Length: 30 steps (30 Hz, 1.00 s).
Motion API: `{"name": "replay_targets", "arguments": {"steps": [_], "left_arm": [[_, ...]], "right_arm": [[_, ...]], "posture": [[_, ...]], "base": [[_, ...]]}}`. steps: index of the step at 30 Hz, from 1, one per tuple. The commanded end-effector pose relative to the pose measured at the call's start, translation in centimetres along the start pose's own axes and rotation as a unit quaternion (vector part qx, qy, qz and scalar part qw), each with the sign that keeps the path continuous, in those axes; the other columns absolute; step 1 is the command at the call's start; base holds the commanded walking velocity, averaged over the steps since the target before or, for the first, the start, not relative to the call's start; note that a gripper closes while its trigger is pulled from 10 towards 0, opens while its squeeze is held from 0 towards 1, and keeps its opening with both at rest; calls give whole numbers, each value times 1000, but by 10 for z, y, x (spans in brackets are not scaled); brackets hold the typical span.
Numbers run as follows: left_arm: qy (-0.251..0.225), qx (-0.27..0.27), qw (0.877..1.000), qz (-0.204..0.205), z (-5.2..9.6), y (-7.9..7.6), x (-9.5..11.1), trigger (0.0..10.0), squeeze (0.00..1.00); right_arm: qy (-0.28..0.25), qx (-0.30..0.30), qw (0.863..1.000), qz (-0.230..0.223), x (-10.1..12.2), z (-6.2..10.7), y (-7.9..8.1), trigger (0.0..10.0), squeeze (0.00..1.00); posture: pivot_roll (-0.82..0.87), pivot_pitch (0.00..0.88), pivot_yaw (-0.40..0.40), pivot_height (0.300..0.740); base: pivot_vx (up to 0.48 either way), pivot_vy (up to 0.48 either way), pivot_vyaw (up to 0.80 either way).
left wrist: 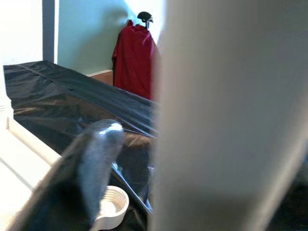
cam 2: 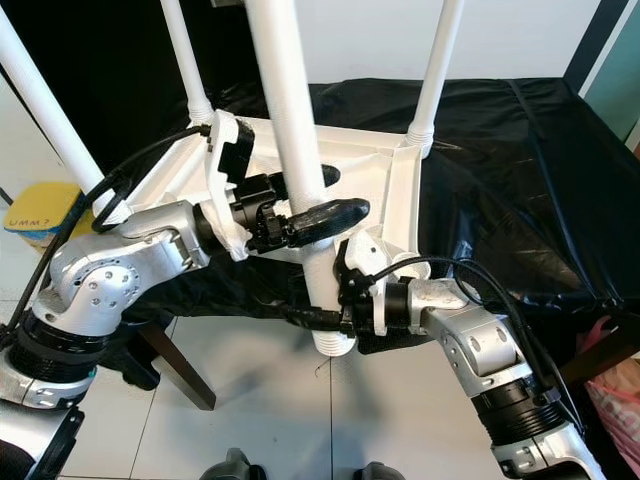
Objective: Building children table
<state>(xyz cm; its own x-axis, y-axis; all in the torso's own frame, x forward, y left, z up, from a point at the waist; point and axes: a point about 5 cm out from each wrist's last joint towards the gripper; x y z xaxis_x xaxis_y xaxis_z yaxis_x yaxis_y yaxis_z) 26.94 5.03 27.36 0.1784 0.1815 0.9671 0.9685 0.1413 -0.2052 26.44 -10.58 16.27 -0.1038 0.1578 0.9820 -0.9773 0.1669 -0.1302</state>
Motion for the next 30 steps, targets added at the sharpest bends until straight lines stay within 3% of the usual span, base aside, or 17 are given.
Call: {"name": "replay_targets", "arguments": {"steps": [1, 22, 23, 27, 30], "left_arm": [[13, -203, 979, -5, 4, -19, 4, 0, 0], [16, -197, 980, -13, 4, -19, 7, 0, 0], [25, -170, 985, -33, 0, -17, 8, 10000, 0], [40, -80, 994, -59, -9, -6, 12, 10000, 0], [38, -51, 996, -55, -11, -1, 17, 10000, 0]], "right_arm": [[10, 8, 1000, -2, -2, 1, 3, 10000, 0], [19, -26, 999, -37, -10, 7, 5, 10000, 0], [11, -36, 999, -39, -9, 6, 3, 10000, 1000], [-15, -74, 997, -37, -3, 5, -4, 10000, 1000], [-22, -87, 995, -35, 0, 5, -7, 10000, 1000]], "posture": [[-15, 49, 14, 740], [-18, 57, 34, 740], [-16, 58, 37, 740], [-14, 60, 41, 740], [-13, 60, 42, 740]], "base": [[0, 0, 0], [0, 0, 0], [0, 0, 0], [0, 0, 0], [0, 0, 0]]}}
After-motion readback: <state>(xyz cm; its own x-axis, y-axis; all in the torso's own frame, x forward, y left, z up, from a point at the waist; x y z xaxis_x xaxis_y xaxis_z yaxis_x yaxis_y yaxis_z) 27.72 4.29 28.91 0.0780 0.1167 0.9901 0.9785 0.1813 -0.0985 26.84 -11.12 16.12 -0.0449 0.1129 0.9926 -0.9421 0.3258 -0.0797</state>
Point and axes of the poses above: a point about 5 cm out from each wrist's last joint towards the gripper, its own z axis pointing back from the gripper into the wrist, its own x axis along the axis of the wrist's last joint, y = z × x, and after that the axes turned 6 degrees about z, right-handed
